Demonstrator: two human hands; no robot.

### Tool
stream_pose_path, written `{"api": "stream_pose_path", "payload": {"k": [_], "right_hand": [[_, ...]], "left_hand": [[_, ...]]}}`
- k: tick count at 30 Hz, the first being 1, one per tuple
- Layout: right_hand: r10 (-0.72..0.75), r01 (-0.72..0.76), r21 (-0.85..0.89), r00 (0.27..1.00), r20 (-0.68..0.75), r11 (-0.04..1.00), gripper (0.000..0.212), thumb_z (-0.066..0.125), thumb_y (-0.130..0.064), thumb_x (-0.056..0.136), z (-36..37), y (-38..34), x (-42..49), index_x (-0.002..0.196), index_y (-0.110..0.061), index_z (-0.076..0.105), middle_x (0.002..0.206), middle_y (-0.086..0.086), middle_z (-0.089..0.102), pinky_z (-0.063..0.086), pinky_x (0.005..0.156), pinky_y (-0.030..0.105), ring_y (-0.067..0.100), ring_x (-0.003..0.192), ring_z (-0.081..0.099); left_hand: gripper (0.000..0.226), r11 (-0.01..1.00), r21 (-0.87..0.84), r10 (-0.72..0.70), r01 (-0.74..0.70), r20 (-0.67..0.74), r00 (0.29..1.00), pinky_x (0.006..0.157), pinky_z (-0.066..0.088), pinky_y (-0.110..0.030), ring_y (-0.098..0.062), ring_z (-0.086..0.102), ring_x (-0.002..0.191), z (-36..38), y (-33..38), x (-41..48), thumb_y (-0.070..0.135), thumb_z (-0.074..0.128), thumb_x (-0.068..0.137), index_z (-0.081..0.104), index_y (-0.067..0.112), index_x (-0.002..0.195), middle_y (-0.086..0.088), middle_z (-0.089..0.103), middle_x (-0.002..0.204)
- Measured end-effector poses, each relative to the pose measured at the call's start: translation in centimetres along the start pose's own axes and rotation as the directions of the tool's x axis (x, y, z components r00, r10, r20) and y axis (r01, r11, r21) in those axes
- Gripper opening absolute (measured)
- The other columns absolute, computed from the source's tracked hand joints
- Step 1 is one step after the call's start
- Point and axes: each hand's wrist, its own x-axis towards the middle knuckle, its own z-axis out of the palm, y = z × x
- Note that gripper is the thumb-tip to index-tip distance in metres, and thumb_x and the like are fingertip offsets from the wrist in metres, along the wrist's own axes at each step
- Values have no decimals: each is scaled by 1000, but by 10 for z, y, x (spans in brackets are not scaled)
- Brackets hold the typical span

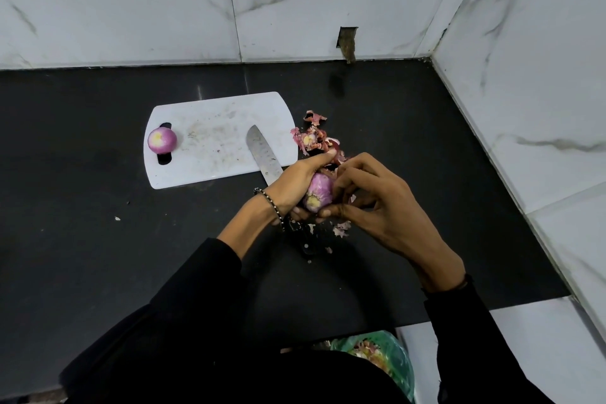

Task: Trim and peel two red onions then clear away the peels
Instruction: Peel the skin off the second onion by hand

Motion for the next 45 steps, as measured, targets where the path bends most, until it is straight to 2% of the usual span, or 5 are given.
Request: {"api": "stream_pose_path", "payload": {"k": [9,20,31,36,45], "right_hand": [[137,-117,173,985,-106,978,49,86,-29,72,1,-13,-10,110,-13,59,104,-5,63,60,73,30,16,85,67],[137,-110,109,949,-284,988,31,80,-22,84,7,-21,-17,110,-12,66,106,-7,68,60,74,32,11,96,68],[99,-145,-82,907,-410,986,29,78,-14,86,11,-25,-11,109,-14,61,98,-12,68,55,73,15,5,86,68],[213,-281,-104,880,-424,954,29,66,-18,94,20,-17,-6,118,-16,51,107,-6,61,53,81,23,5,91,60],[282,-365,-142,869,-406,920,11,54,-25,103,14,-1,-14,107,-18,61,95,-8,61,48,70,18,5,83,59]], "left_hand": [[71,995,-65,69,-72,-36,997,34,25,-16,-21,40,34,2,-8,4,65,36,95,61,1,75,-15,52,55],[77,987,-80,126,-139,-144,982,41,16,-20,-15,25,33,11,-9,1,68,26,97,55,12,52,-5,46,43],[57,894,417,336,-162,-389,858,76,43,-36,-29,57,84,19,1,-3,49,21,106,58,6,103,-16,58,85],[65,982,-88,136,-168,-291,947,35,35,-13,-10,52,32,26,7,-10,56,31,102,62,9,69,0,56,43],[61,923,-300,194,-243,-183,964,35,36,-13,-10,47,31,17,-2,-7,57,42,97,62,5,73,-2,56,44]]}}
